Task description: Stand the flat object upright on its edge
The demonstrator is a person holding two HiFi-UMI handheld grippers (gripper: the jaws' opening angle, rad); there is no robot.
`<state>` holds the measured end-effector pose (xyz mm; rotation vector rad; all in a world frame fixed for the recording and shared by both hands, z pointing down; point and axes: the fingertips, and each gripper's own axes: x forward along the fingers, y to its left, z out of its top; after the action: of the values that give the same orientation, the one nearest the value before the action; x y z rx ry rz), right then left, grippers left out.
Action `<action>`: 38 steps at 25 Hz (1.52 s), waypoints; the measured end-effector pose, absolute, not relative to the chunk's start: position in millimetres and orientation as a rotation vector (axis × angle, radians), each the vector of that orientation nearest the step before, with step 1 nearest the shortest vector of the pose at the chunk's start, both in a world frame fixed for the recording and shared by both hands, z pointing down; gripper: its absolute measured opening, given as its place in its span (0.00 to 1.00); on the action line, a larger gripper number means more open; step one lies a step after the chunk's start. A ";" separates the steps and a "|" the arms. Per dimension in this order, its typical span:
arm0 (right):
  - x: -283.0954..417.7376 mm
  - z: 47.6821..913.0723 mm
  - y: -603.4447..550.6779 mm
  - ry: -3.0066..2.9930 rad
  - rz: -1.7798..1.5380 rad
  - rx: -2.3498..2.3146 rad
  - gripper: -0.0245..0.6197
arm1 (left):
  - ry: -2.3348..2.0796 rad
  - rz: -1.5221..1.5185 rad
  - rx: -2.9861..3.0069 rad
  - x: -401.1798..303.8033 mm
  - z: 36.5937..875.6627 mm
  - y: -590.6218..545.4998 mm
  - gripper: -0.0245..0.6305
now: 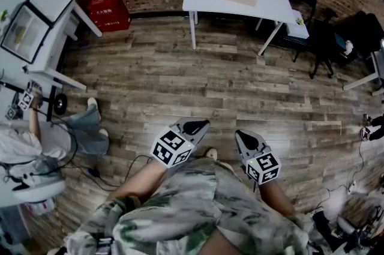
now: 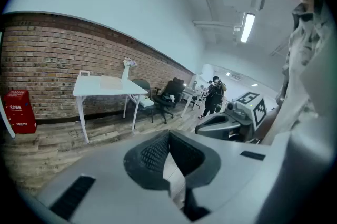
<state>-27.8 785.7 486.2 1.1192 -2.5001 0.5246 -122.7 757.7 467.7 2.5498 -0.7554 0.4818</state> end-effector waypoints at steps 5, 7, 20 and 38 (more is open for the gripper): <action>-3.5 489.5 791.6 -2.523 0.519 1.051 0.07 | -0.819 0.474 2.531 -100.9 470.8 763.5 0.08; 5.0 490.7 789.6 -2.528 0.531 1.055 0.07 | -0.826 0.478 2.531 -94.2 472.1 762.3 0.07; 41.6 499.8 766.4 -2.578 0.539 1.064 0.15 | -0.915 0.508 2.501 -75.3 490.1 746.2 0.08; 42.8 481.5 523.8 -2.415 0.580 1.294 0.23 | -0.723 0.437 2.537 -87.4 472.0 487.5 0.20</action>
<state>42.8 523.8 481.5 1.2942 -2.4155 0.5803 -87.4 487.5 472.0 2.5374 -0.7234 0.4371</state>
